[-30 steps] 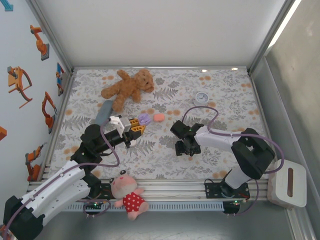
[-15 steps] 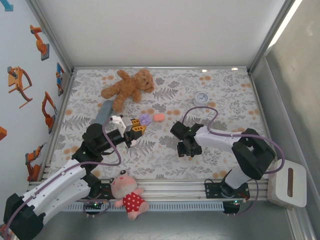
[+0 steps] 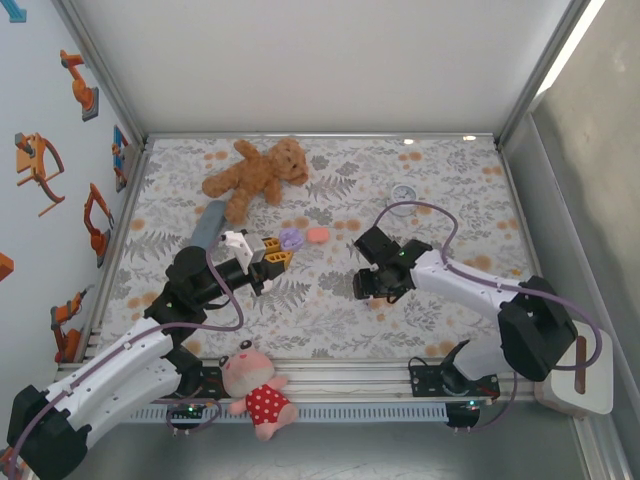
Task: Insert the wireless bluetooth earbuds into the charging case
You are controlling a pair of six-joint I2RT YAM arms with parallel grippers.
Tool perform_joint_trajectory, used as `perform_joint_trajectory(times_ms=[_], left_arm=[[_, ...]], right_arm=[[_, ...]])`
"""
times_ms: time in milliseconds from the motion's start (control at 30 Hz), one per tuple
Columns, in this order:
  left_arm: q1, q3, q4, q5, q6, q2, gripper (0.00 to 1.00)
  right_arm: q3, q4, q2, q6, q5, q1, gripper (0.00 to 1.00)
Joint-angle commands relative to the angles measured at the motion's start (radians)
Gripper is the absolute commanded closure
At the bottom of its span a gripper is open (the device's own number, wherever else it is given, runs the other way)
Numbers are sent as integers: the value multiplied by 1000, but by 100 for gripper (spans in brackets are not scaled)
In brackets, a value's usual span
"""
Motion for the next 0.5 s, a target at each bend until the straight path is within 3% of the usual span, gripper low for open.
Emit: perform_joint_trajectory(times_ms=[0,467], left_arm=[[-7,34,0,8,0,-4,100],[-6,44,-38,-1,6,-14,100]], right_arm=[[-1,4,26,-65,-78,-22,46],[57,-15,182,-142,-117,-28,57]])
